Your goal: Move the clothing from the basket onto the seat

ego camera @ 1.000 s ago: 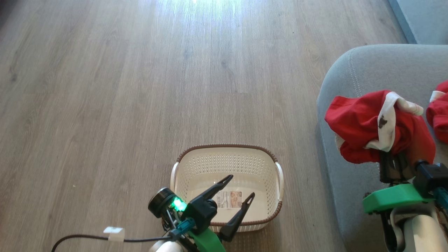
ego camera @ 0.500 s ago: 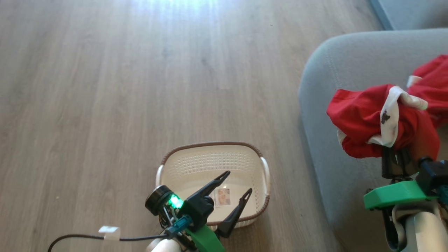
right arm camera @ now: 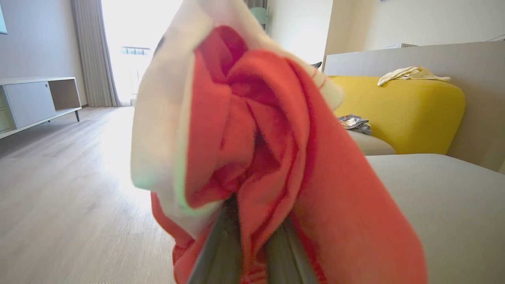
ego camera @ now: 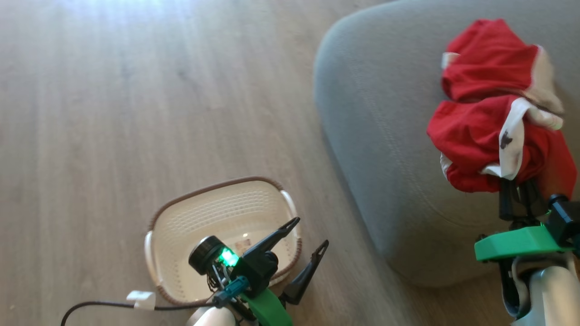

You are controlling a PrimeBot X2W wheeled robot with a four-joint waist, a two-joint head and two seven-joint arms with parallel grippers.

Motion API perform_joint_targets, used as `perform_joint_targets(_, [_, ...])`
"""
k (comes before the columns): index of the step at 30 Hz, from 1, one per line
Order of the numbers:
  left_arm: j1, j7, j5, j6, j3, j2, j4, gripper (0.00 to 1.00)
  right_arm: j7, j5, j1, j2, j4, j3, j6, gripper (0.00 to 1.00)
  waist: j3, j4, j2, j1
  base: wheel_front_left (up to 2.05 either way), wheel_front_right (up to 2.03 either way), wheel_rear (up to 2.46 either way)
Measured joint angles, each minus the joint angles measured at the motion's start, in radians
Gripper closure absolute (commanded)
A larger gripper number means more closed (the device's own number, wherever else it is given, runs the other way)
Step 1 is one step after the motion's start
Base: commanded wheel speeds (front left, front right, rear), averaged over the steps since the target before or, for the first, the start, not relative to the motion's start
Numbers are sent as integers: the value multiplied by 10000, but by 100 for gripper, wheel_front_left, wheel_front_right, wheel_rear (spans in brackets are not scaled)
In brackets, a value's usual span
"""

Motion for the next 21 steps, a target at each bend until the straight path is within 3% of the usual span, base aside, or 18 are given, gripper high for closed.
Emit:
perform_joint_targets(13, [-226, 0, 4, 0, 0, 69, -205, 0, 0, 209, -59, 0, -228, -15, 0, 100, 556, -2003, 0, 0, 0, 0, 0])
perform_joint_targets(21, [-461, 0, 0, 0, -577, 234, -153, 0, 0, 489, -5, 2, -454, -437, 0, 100, 861, -2523, 0, 0, 0, 0, 0])
